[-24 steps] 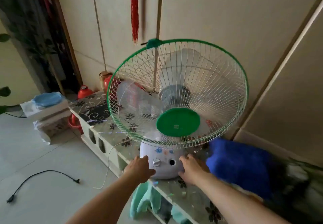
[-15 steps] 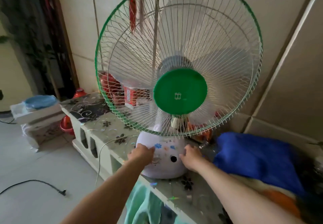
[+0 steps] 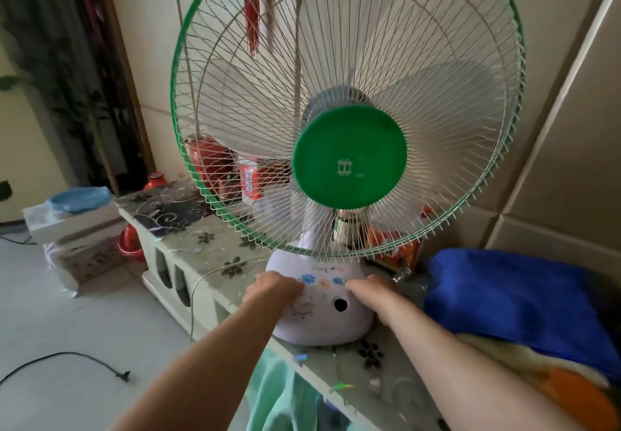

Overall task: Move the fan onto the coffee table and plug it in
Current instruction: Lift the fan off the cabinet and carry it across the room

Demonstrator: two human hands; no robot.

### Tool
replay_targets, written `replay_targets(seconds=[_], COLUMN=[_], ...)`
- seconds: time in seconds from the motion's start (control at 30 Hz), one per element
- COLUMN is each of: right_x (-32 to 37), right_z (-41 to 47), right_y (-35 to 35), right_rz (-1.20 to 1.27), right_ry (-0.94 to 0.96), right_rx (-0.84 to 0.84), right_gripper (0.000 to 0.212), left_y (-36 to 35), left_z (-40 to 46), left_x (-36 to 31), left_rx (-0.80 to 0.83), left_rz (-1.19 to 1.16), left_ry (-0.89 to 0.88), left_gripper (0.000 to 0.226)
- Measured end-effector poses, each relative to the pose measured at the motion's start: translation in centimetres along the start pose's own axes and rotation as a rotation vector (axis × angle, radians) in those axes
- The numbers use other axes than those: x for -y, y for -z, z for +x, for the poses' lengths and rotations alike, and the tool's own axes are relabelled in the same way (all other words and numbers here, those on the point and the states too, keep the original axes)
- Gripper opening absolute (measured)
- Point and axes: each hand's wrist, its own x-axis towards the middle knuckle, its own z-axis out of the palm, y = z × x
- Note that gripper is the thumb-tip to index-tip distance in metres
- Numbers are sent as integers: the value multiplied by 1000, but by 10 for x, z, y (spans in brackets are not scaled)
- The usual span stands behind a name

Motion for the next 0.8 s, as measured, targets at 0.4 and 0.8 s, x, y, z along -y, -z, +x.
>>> replay_targets(seconds=[0.4, 0.8], right_x=[5, 31], right_z=[3, 3], right_y=[5, 11], right_rz=[524, 554], right_ry=[-162, -258], right_rx=[147, 194], right_gripper=[57, 30], left_y=[31, 22], left_z=[-4, 17], left_x=[-1, -3], left_rx=[257, 218], left_rz=[-341, -492], left_ry=[74, 153], left_gripper=[67, 50])
